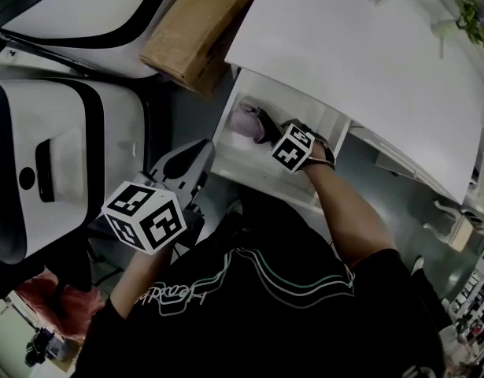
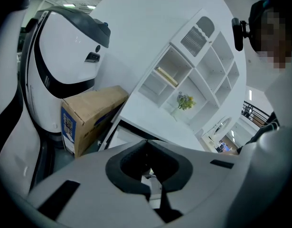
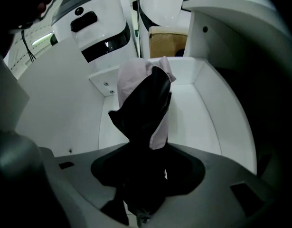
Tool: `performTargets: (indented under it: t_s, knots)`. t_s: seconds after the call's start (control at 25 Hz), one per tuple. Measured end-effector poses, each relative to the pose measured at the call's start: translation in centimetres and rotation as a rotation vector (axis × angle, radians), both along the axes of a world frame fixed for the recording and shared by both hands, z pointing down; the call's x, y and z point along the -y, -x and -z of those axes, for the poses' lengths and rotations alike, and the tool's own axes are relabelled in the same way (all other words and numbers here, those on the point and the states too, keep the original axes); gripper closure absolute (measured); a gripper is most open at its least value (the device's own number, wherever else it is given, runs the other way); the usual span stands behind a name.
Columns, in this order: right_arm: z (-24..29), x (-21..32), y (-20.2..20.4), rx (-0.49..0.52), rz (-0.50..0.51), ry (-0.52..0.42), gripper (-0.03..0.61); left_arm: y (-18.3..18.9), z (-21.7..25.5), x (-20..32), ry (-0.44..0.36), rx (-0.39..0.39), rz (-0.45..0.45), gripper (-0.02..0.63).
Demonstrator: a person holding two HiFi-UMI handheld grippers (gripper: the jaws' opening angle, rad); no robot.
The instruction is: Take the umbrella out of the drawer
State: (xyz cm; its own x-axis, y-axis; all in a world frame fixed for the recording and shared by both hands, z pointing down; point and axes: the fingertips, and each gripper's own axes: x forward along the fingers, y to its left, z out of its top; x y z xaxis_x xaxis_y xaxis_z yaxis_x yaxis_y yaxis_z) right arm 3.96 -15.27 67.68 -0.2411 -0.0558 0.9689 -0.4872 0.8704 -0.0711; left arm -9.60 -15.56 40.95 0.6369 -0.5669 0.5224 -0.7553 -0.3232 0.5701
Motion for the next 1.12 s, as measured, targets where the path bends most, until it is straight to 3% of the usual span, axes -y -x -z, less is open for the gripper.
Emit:
performTargets:
  t_s: [0.28, 0.64, 0.92, 1.12]
  knots:
    - [6.4, -1.6, -0.3, 0.091, -0.077, -0.096, 0.367, 0.4, 2.6, -2.8, -0.047, -0.024, -0.031, 0.594]
    - [21.7, -3.8, -1.8, 0.253, -0.229, -0.381, 0.365, -1.0, 8.0, -7.0, -0.157, -0.069, -0.122, 0.594]
    - [33.0, -9.1, -1.6, 0.485, -0.418, -0.558, 0.367, -2.6, 13.3, -10.9, -0.269, -0.092, -0.228, 0.594]
    - [38.6, -13.1, -2.4, 0.608, -0.499, -0.693, 0.367, -4.4, 16.5, -13.6, -0.339, -0.110, -0.318, 0.594]
